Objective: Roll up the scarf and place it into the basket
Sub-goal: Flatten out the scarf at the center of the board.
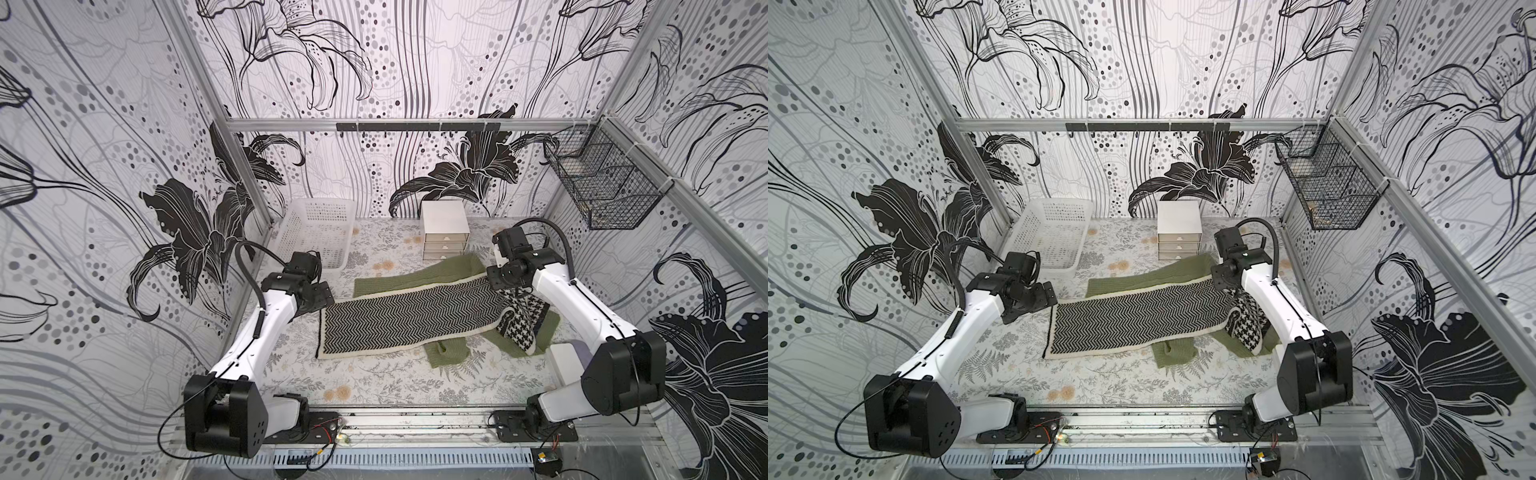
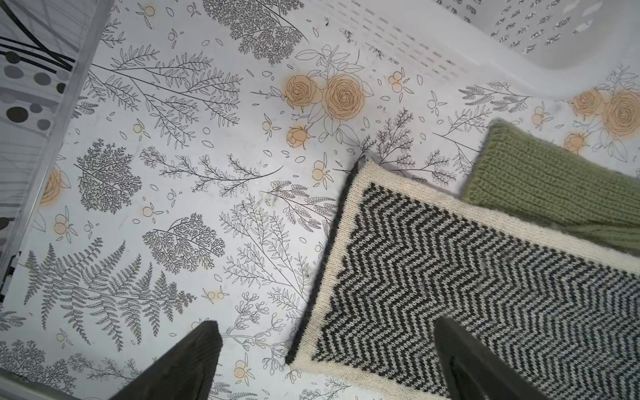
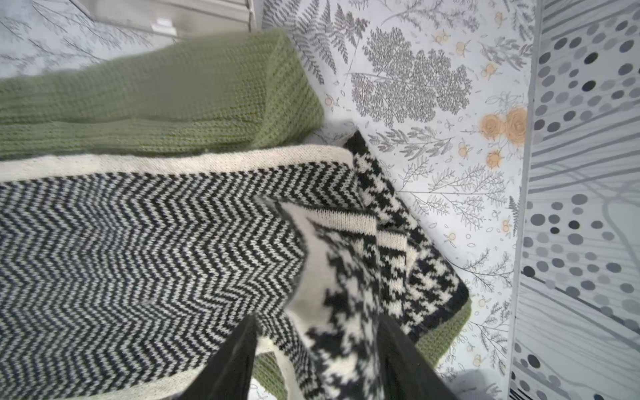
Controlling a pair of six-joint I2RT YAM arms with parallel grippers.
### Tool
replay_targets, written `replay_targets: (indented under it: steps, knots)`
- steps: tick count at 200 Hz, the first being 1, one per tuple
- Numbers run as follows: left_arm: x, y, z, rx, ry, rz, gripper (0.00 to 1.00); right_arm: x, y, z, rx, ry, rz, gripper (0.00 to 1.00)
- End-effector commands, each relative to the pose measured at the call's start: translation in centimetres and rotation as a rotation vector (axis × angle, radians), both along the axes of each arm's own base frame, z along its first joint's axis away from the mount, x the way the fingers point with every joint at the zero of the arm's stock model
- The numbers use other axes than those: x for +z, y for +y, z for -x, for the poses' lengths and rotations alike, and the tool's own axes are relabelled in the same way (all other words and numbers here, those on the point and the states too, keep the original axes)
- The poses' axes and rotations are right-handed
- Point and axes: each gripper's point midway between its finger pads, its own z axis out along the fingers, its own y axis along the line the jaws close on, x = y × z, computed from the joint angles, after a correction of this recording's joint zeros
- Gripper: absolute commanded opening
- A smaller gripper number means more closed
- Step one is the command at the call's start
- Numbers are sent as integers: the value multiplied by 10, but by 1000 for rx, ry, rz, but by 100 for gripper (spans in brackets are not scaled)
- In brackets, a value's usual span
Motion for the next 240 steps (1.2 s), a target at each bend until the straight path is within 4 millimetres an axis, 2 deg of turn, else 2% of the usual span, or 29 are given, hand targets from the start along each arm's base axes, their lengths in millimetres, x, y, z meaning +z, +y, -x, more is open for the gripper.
replay_targets:
  steps: [1, 21, 39, 69, 87, 107, 115, 116, 122, 132, 148, 167, 179, 195, 207, 209, 211, 212, 228, 233, 240]
  knots:
    - [3, -10, -12, -51, -35, 21, 99, -5, -49, 13, -228, -23, -32, 61]
    - [0, -15, -16, -71, -25, 19, 99, -25, -85, 20, -369, -23, -163, 60]
    - [-1, -20, -20, -81, -23, 28, 99, -46, -104, 27, -443, 13, -187, 60]
    - [-4, -24, -23, -89, -22, 33, 99, -70, -115, 28, -517, 18, -246, 59]
    - [-8, -23, -22, -89, -11, 28, 99, -70, -118, 26, -543, -36, -320, 58]
    - [-12, -24, -22, -92, -3, 29, 99, -64, -108, 18, -499, -80, -391, 57]
    - [-14, -25, -23, -94, 0, 32, 99, -66, -104, 14, -481, -60, -415, 50]
    - [-14, -25, -23, -94, 2, 33, 99, -66, -104, 13, -481, -58, -415, 45]
    - [-15, -25, -24, -95, 1, 35, 99, -69, -101, 11, -477, -37, -429, 32]
    - [-16, -26, -24, -95, 4, 39, 99, -71, -98, 7, -471, -27, -455, 0]
    - [-14, -25, -24, -98, -1, 33, 99, -53, -91, 7, -470, -93, -503, 0]
    - [-12, -23, -23, -98, -2, 21, 99, -5, -74, 21, -449, -210, -486, 0]
    - [-11, -23, -24, -96, -6, 22, 99, 30, -51, 31, -396, -279, -426, 0]
    - [-8, -24, -25, -93, -20, 33, 99, 65, 5, 37, -278, -330, -431, 0]
    - [-1, -23, -24, -89, -39, 31, 99, 75, 61, 39, -166, -321, -445, 0]
    - [0, -22, -24, -86, -41, 29, 99, 78, 79, 42, -122, -322, -456, 0]
    - [0, -20, -24, -80, -43, 25, 99, 76, 85, 40, -116, -317, -453, 0]
    - [1, -20, -24, -79, -44, 23, 99, 79, 97, 44, -81, -317, -463, 0]
    - [10, -11, -23, -58, -68, 13, 99, 80, 192, 55, 89, -273, -528, 0]
    - [12, -10, -24, -54, -74, 15, 99, 84, 220, 63, 139, -267, -544, 17]
    - [15, -8, -25, -50, -76, 17, 99, 91, 247, 75, 190, -283, -534, 39]
